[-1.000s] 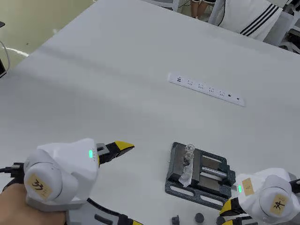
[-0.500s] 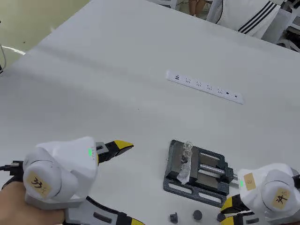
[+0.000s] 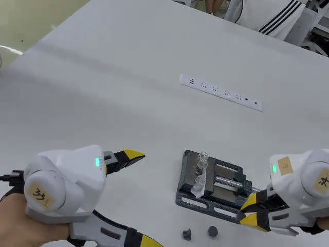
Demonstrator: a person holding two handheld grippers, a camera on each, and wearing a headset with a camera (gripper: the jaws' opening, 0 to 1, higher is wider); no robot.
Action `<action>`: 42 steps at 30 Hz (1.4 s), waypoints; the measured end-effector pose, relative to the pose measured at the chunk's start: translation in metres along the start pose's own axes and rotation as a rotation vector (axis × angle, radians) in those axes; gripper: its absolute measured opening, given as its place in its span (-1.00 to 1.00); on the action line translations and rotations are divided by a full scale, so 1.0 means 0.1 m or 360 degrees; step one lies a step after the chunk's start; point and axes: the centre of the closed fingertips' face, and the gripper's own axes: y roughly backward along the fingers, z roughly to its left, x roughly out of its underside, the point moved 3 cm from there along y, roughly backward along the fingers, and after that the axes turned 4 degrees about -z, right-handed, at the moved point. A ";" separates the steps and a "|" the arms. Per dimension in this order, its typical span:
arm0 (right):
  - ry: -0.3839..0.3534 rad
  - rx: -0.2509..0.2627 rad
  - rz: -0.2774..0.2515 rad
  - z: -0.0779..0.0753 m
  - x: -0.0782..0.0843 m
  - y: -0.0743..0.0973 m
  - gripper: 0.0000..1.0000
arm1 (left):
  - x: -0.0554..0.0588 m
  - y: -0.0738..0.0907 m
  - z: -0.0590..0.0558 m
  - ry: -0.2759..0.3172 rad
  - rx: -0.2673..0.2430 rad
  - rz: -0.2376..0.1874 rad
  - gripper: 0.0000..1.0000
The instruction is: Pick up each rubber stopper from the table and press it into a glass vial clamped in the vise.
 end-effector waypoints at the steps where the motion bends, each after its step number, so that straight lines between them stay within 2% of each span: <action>1: -0.0005 0.0005 -0.0007 -0.03 -0.04 0.01 -0.89 | 0.00 0.00 0.00 0.0002 0.0002 0.0000 0.96; 14: 0.0002 0.0057 -0.0099 -0.38 -0.48 0.13 -0.89 | -0.01 -0.02 0.01 0.0009 0.0005 -0.0018 0.96; 21: 0.0027 0.0084 -0.0103 -0.60 -0.66 0.10 -0.89 | -0.02 -0.04 0.03 0.0017 0.0008 -0.0036 0.96; 25: 0.0038 0.0102 -0.0096 -0.72 -0.72 0.05 -0.89 | -0.02 -0.06 0.04 0.0024 0.0018 -0.0045 0.96; 31: 0.0036 0.0110 -0.0086 -0.88 -0.75 -0.07 -0.89 | 0.02 -0.11 0.03 0.0010 0.0053 -0.0020 0.96; 42: 0.0036 0.0099 -0.0076 -0.94 -0.78 -0.21 -0.89 | 0.01 -0.13 0.08 0.0030 0.0049 -0.0045 0.96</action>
